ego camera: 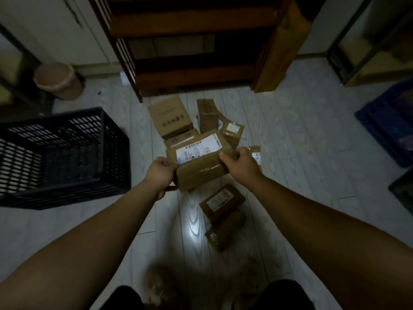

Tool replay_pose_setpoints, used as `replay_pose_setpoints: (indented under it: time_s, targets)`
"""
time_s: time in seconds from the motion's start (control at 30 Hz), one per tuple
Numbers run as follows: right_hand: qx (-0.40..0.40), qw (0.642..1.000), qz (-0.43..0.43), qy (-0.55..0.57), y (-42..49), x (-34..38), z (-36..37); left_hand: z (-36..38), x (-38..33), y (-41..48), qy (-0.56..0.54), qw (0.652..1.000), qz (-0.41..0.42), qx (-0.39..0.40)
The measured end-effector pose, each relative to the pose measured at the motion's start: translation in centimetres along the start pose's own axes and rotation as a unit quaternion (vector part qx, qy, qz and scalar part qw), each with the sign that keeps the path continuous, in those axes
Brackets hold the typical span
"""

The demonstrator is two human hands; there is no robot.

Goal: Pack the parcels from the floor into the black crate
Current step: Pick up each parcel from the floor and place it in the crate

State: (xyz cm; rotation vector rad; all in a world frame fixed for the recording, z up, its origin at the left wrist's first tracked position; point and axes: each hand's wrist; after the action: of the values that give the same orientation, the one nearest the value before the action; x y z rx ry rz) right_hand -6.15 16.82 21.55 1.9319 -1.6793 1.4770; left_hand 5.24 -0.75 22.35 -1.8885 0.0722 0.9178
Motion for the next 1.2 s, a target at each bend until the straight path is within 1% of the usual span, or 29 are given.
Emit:
replay_pose_setpoints:
  time_s: [0.1, 0.17, 0.27, 0.37, 0.53, 0.7, 0.8, 0.9, 1.0, 1.1, 1.2]
  targets:
    - [-0.012, 1.000, 0.001, 0.011, -4.8, 7.6, -3.1, -3.8, -5.6, -6.5, -0.014, 0.999, 0.031, -0.016]
    - [-0.006, 1.000, -0.004, 0.017, -8.0, 12.2, -5.1, -6.5, -8.7, -10.6, 0.001, 0.998, 0.054, -0.012]
    - [0.017, 0.999, -0.047, 0.015, -12.0, 18.8, -7.7, -10.3, -12.5, -15.9, 0.026, 0.995, 0.095, -0.004]
    - [0.028, 0.994, -0.101, 0.021, -14.9, 24.5, -9.5, -13.1, -16.2, -20.7, 0.007, 0.987, 0.153, -0.039]
    - [0.046, 0.982, -0.176, 0.044, -18.2, 31.6, -10.9, -17.7, -20.4, -27.5, -0.049, 0.965, 0.242, -0.084]
    - [0.045, 0.969, -0.240, 0.040, -21.4, 36.8, -10.1, -23.2, -21.9, -31.8, -0.078, 0.949, 0.290, -0.090]
    - [0.041, 0.961, -0.274, 0.021, -23.0, 40.6, -8.2, -27.4, -22.1, -33.0, -0.085, 0.943, 0.307, -0.101]
    - [0.038, 0.951, -0.306, 0.007, -24.4, 44.5, -4.7, -32.6, -22.0, -33.3, -0.079, 0.935, 0.327, -0.114]
    - [0.059, 0.939, -0.337, 0.016, -25.4, 47.8, 0.8, -39.1, -21.6, -32.4, -0.075, 0.928, 0.341, -0.129]
    - [0.076, 0.928, -0.363, 0.038, -26.0, 50.5, 7.3, -46.1, -21.1, -30.7, -0.057, 0.929, 0.338, -0.135]
    - [0.096, 0.923, -0.370, 0.039, -26.6, 52.7, 12.9, -51.8, -20.4, -29.3, -0.027, 0.934, 0.329, -0.137]
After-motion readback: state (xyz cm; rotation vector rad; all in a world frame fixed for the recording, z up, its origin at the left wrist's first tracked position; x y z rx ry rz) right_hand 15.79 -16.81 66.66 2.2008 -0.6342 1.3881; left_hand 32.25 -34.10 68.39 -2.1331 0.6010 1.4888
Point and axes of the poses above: each hand's wrist, its own y-axis towards the middle knuckle, its own z-axis out of the palm, x = y × z, and after that the axes turned 4 degrees about -z, right-handed
